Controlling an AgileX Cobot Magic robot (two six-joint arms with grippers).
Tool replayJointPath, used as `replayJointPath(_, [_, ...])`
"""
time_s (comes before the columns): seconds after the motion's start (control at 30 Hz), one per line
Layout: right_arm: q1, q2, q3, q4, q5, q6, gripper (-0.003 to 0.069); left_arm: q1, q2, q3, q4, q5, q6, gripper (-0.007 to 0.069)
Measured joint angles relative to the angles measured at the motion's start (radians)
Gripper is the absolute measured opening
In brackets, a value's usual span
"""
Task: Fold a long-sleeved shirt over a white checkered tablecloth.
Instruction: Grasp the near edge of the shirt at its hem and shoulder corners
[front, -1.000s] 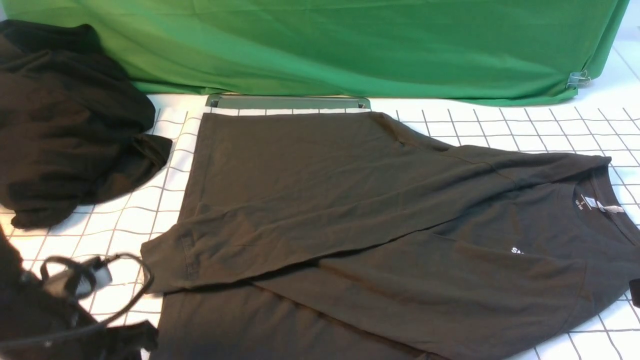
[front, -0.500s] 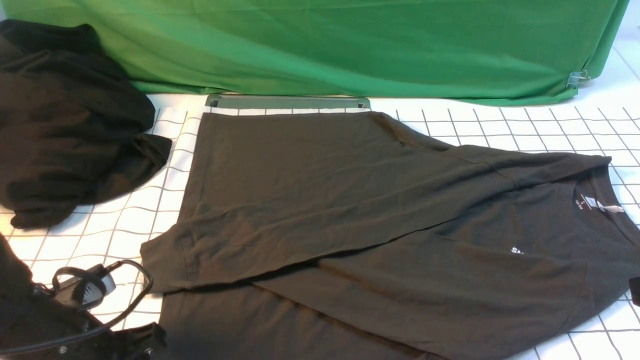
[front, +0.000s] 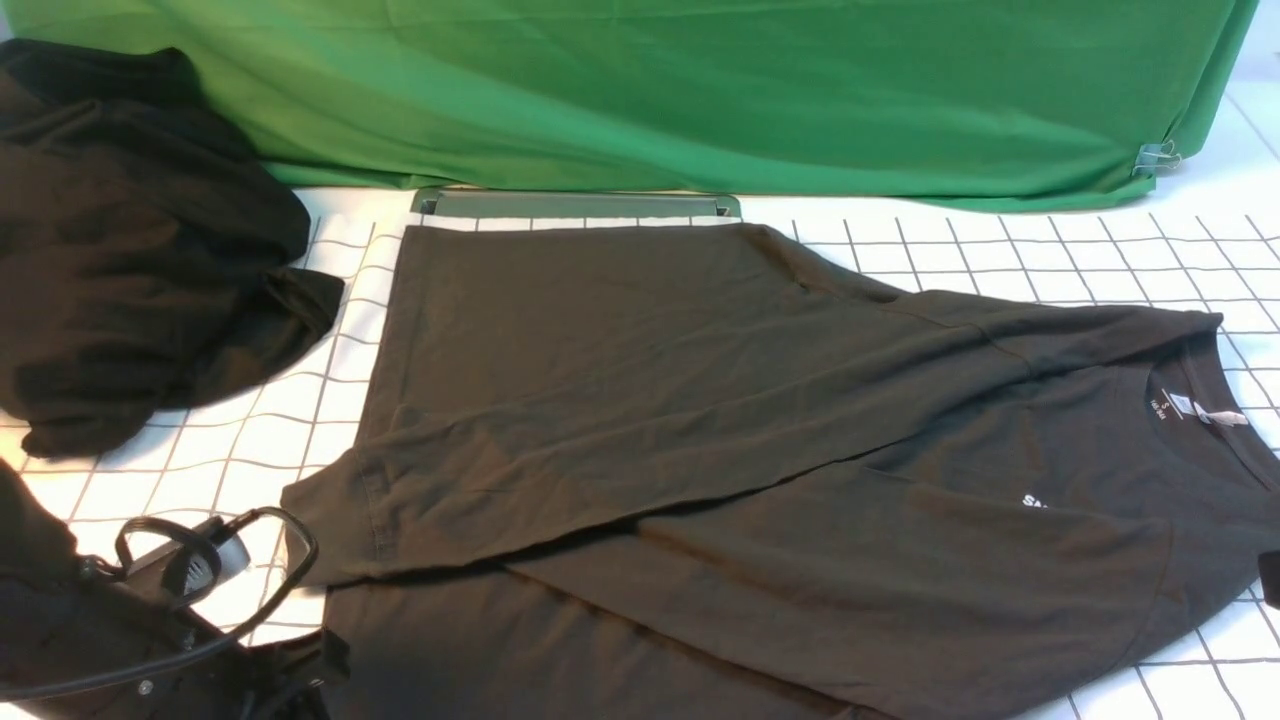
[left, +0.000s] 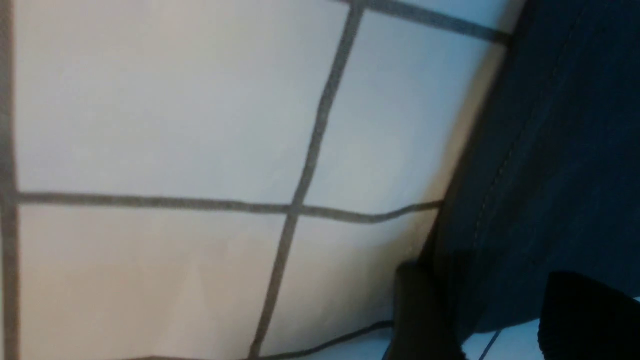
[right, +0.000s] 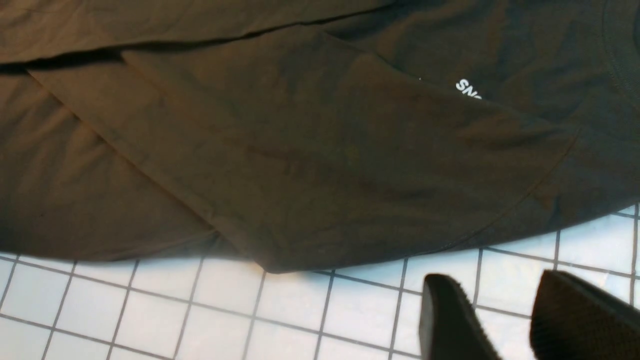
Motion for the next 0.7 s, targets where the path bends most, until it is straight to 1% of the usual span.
replayJointPath(0.03, [0.0, 0.0, 0.0, 0.0, 0.0, 0.0, 0.0241, 0.0, 0.0, 0.0, 0.0, 0.0, 0.0, 0.0315])
replayJointPath(0.07, [0.0, 0.0, 0.0, 0.0, 0.0, 0.0, 0.0241, 0.0, 0.001, 0.0, 0.0, -0.015, 0.002, 0.0288])
replayJointPath(0.1, [0.0, 0.0, 0.0, 0.0, 0.0, 0.0, 0.0241, 0.0, 0.001, 0.0, 0.0, -0.018, 0.002, 0.0281])
replayJointPath(0.23, [0.0, 0.0, 0.0, 0.0, 0.0, -0.001, 0.0241, 0.0, 0.002, 0.011, -0.001, -0.039, 0.014, 0.0181])
replayJointPath(0.43, [0.0, 0.0, 0.0, 0.0, 0.0, -0.001, 0.0241, 0.0, 0.002, 0.017, 0.032, -0.042, 0.058, 0.0024])
replayJointPath(0.5, [0.0, 0.0, 0.0, 0.0, 0.015, -0.009, 0.0241, 0.0, -0.002, 0.017, 0.039, -0.037, 0.062, 0.0001])
replayJointPath(0.6, [0.0, 0.0, 0.0, 0.0, 0.036, -0.027, 0.0241, 0.0, -0.02, 0.017, 0.046, -0.032, 0.062, -0.0004])
replayJointPath(0.7, [0.0, 0.015, 0.0, 0.007, 0.056, -0.05, 0.0241, 0.0, -0.073, -0.005, 0.059, 0.006, 0.054, -0.0006])
